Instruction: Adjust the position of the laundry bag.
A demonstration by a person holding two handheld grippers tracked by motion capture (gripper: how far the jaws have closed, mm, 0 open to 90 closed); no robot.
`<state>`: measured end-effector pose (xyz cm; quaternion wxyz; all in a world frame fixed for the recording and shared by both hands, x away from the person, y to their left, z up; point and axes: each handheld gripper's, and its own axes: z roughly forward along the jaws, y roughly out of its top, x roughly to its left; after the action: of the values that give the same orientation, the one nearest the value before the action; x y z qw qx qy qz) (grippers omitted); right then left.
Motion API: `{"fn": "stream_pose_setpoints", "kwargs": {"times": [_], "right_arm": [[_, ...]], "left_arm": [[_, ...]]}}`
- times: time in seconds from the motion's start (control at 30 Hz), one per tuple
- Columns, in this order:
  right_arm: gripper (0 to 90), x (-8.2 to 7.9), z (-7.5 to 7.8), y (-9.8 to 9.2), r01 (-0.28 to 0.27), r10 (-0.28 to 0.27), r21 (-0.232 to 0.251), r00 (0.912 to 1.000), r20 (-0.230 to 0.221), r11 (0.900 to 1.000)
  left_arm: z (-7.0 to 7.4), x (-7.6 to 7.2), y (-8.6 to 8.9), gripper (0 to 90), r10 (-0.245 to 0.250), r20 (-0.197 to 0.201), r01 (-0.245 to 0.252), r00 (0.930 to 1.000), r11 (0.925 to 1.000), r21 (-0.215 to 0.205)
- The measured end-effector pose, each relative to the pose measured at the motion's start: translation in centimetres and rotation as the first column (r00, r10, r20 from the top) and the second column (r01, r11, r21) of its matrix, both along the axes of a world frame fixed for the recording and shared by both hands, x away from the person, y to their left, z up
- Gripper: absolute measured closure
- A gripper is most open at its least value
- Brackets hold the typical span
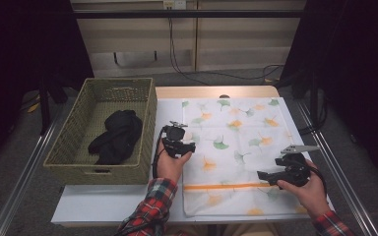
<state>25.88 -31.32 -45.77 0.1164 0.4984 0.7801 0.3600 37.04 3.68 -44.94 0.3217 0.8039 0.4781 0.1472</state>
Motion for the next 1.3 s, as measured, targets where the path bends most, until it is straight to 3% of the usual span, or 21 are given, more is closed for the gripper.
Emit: {"fn": "stream_pose_setpoints", "kwargs": {"times": [0.03, 0.27, 0.43, 0.53, 0.57, 0.73, 0.83, 0.93, 1.07, 1.3], "right_arm": [[4.3, 0.1, 0.0, 0.0, -0.001, 0.001, 0.0, 1.0, 0.0, 1.0], [4.6, 0.1, -0.1, 0.0, 0.0, 0.0, 0.001, 1.0, 0.001, 1.0], [4.8, 0.1, -0.1, -0.2, 0.005, -0.005, 0.005, 1.0, -0.004, 1.0], [5.0, 0.1, -0.2, -0.3, 0.001, -0.001, 0.002, 1.0, 0.005, 1.0], [5.1, 0.0, -0.2, -0.3, 0.011, -0.011, 0.003, 0.9999, -0.011, 1.0], [5.3, 0.1, -0.1, -0.6, 0.004, -0.004, 0.009, 1.0, -0.003, 1.0], [5.4, 0.1, -0.1, -0.7, 0.015, -0.015, 0.012, 0.9998, -0.013, 1.0], [5.5, 0.1, 0.0, -0.7, 0.014, -0.014, 0.011, 0.9998, -0.012, 1.0], [5.8, 0.2, 0.0, -0.7, 0.005, -0.005, 0.018, 1.0, -0.003, 1.0], [5.9, 0.3, -0.1, -0.6, 0.003, -0.002, 0.011, 1.0, -0.008, 1.0]], "left_arm": [[-0.1, 0.4, 0.0, 48.1, 0.013, -0.014, -0.013, 0.9998, 0.9996, -0.023], [-1.2, 1.6, 0.3, 58.2, 0.054, -0.038, -0.056, 0.9979, 0.9965, -0.062], [-1.7, 2.2, 0.6, 65.4, 0.07, -0.075, -0.078, 0.9947, 0.9906, -0.112], [-1.8, 2.4, 0.6, 71.1, 0.085, -0.098, -0.097, 0.9915, 0.9869, -0.128], [-1.9, 2.4, 0.6, 72.8, 0.086, -0.112, -0.101, 0.99, 0.9854, -0.137], [-2.3, 2.5, 0.1, 83.3, 0.099, -0.142, -0.119, 0.9849, 0.9832, -0.139], [-2.3, 2.5, -0.2, 80.8, 0.111, -0.144, -0.131, 0.9833, 0.9817, -0.138], [-1.9, 2.5, -0.2, 77.9, 0.114, -0.132, -0.128, 0.9846, 0.9869, -0.099], [-1.7, 2.9, 0.4, 77.5, 0.145, -0.127, -0.156, 0.9814, 0.9836, -0.089], [-2.3, 3.0, 0.4, 77.4, 0.153, -0.141, -0.171, 0.9781, 0.9776, -0.123]]}}
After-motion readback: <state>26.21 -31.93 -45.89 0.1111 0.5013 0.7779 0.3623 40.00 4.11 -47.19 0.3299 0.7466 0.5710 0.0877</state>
